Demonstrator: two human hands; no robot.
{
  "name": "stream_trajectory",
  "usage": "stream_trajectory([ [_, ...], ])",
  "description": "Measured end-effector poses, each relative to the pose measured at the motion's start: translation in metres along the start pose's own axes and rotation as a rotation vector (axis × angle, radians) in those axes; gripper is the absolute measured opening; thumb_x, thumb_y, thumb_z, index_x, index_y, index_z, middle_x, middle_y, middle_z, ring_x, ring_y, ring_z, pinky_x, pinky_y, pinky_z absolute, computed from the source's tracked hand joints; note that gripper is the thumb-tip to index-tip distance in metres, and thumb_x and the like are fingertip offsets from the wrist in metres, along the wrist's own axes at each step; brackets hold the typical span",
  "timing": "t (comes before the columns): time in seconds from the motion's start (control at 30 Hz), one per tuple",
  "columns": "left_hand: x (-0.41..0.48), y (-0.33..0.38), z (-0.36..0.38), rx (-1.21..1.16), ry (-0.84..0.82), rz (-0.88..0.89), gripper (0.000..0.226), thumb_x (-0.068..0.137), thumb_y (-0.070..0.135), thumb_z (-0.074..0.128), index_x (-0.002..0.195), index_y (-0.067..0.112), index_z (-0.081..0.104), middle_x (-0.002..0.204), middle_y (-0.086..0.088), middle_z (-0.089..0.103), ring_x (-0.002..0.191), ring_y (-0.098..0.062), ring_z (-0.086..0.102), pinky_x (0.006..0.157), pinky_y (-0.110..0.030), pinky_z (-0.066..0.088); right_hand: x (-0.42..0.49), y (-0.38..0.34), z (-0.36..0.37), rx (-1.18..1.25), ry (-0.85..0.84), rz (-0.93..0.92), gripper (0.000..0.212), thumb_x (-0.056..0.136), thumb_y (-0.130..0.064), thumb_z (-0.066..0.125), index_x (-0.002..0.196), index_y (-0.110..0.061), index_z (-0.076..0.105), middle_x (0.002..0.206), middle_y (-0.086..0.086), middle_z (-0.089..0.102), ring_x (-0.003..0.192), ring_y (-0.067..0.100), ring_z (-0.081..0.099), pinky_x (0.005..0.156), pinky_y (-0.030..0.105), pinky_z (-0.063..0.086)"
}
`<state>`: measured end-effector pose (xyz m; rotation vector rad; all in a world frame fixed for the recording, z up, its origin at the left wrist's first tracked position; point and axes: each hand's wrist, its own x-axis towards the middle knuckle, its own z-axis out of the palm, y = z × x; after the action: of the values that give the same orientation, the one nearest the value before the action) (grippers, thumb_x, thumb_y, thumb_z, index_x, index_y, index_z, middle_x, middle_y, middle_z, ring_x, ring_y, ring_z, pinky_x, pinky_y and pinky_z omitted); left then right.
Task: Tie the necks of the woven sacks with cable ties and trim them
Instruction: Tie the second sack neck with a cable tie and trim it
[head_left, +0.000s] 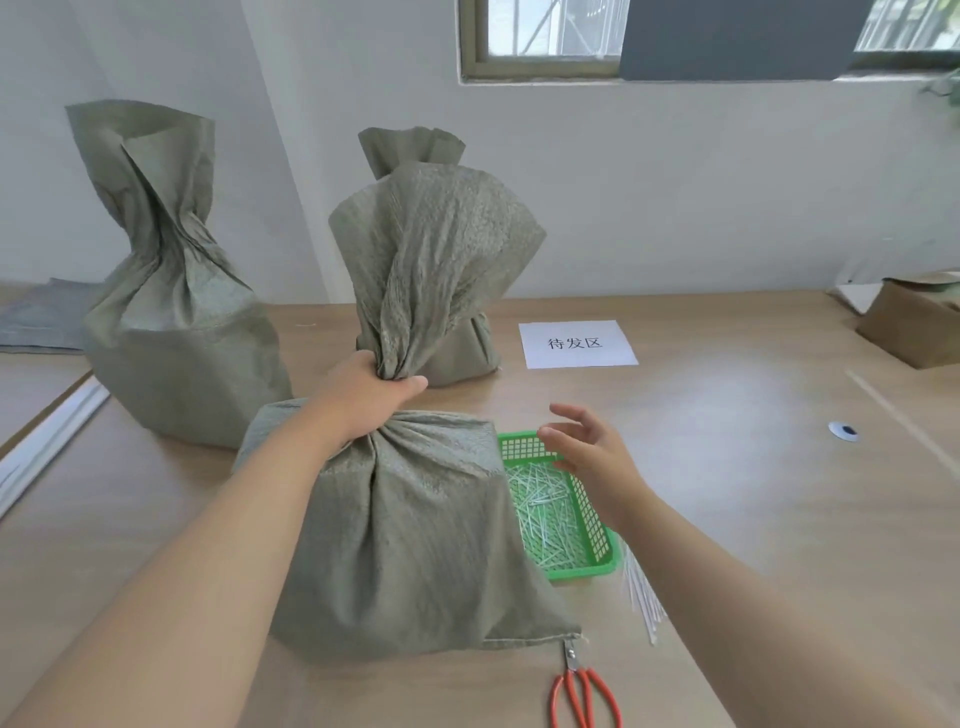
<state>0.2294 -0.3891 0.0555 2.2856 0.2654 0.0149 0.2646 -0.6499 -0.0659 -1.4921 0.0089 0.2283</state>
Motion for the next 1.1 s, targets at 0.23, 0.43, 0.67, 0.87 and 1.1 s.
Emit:
stream_trajectory([
  [0.23, 0.006, 0.001, 0.004, -0.011, 0.017, -0.008, 0.017, 0.091, 0.038, 0.069, 0.105, 0.028, 0.067, 0.112, -0.001, 0.068, 0.109, -0.024, 0.059, 0.096, -0.037, 0.043, -0.008, 0.070, -0.061, -0.063, 0.211, 0.163, 0.035, 0.085, -0.012, 0.076, 0.117, -0.015, 0.063, 0.101, 0.013, 0.071, 0.086, 0.022, 0.065, 0.078, 0.036, 0.050],
  [0.43, 0.012, 0.003, 0.008, 0.002, 0.017, -0.001, 0.016, 0.091, 0.039, 0.068, 0.105, 0.031, 0.064, 0.104, 0.006, 0.065, 0.106, -0.021, 0.057, 0.093, -0.035, 0.040, -0.016, 0.128, -0.095, -0.206, 0.245, 0.345, 0.038, 0.084, -0.021, 0.078, 0.117, -0.015, 0.062, 0.103, 0.017, 0.069, 0.079, 0.021, 0.061, 0.070, 0.035, 0.048],
  [0.67, 0.013, 0.002, 0.011, 0.004, 0.029, 0.009, 0.015, 0.090, 0.039, 0.070, 0.080, 0.034, 0.061, 0.086, 0.013, 0.060, 0.099, -0.022, 0.059, 0.088, -0.037, 0.044, -0.022, 0.180, -0.115, -0.575, 0.253, 0.457, 0.047, 0.077, -0.027, 0.080, 0.119, -0.019, 0.061, 0.094, 0.003, 0.069, 0.081, 0.020, 0.065, 0.071, 0.031, 0.052],
  [0.87, 0.026, -0.010, 0.009, -0.002, 0.020, 0.008, 0.020, 0.083, 0.046, 0.074, 0.084, 0.027, 0.069, 0.096, -0.007, 0.070, 0.102, -0.029, 0.065, 0.102, -0.050, 0.048, -0.015, 0.198, -0.119, -0.919, 0.233, 0.478, 0.053, 0.084, -0.029, 0.066, 0.134, -0.020, 0.052, 0.115, 0.004, 0.063, 0.086, 0.022, 0.063, 0.063, 0.027, 0.048],
  [1.1, 0.031, -0.012, 0.011, -0.045, -0.001, 0.001, 0.030, 0.067, 0.058, 0.075, 0.090, 0.040, 0.068, 0.108, 0.003, 0.071, 0.106, -0.021, 0.066, 0.104, -0.050, 0.048, -0.006, 0.212, -0.124, -1.161, 0.241, 0.541, 0.036, 0.086, -0.033, 0.063, 0.116, -0.016, 0.057, 0.114, 0.006, 0.064, 0.103, 0.028, 0.066, 0.080, 0.031, 0.051],
])
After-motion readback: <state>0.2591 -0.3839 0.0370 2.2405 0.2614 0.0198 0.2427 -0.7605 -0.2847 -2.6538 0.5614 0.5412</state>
